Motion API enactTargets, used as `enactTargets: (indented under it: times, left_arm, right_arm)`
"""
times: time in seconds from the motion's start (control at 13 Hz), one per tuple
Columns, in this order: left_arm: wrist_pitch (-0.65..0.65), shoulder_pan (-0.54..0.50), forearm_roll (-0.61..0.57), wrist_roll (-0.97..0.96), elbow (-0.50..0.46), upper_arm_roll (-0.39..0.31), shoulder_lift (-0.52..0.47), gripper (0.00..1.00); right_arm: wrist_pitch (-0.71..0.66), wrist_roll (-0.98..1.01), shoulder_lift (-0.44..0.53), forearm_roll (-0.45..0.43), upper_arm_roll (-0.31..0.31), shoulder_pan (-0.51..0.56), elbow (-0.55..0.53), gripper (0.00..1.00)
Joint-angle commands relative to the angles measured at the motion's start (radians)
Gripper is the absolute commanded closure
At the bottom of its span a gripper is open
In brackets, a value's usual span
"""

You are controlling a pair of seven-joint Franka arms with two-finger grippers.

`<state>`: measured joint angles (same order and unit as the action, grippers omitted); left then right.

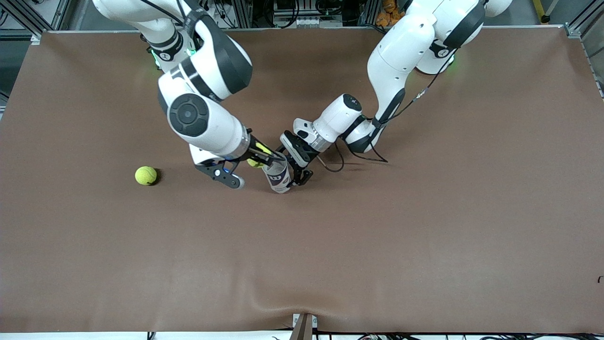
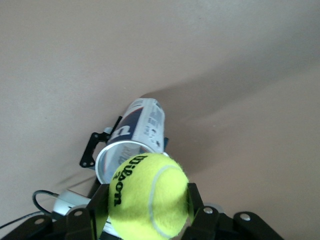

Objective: Insert tennis ball vertically with right arm
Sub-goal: 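Grasp the ball with the right gripper and lift it above the can, then open the right gripper to drop the ball into the can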

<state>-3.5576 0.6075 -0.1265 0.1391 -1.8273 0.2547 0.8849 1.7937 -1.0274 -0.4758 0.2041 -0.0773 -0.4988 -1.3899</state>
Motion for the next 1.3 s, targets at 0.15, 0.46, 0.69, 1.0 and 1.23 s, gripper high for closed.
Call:
enactTargets:
  times: [0.15,0.46,0.69,1.0,1.23]
  left_arm:
    - [0.0,-0.002,0.002,0.016,-0.035,-0.006,-0.037,0.14]
    - [0.0,-0.002,0.004,0.016,-0.035,-0.006,-0.035,0.17]
    - [0.0,-0.002,0.004,0.016,-0.035,-0.006,-0.035,0.17]
    - [0.0,-0.003,0.004,0.016,-0.035,-0.006,-0.035,0.17]
    - [0.0,-0.009,0.004,0.016,-0.032,-0.006,-0.035,0.17]
  right_arm:
    - [0.033,-0.045,-0.047,0.014,0.01,-0.026,0.041,0.98]
    - [0.058,-0.077,-0.066,0.009,0.01,-0.046,0.04,0.7]
    - [0.053,-0.076,-0.069,-0.003,0.01,-0.046,0.04,0.0]
    - [-0.026,-0.074,-0.058,-0.003,0.016,-0.053,0.098,0.0]
    - [-0.164,-0.037,-0.056,-0.002,0.019,0.04,0.202,0.0]
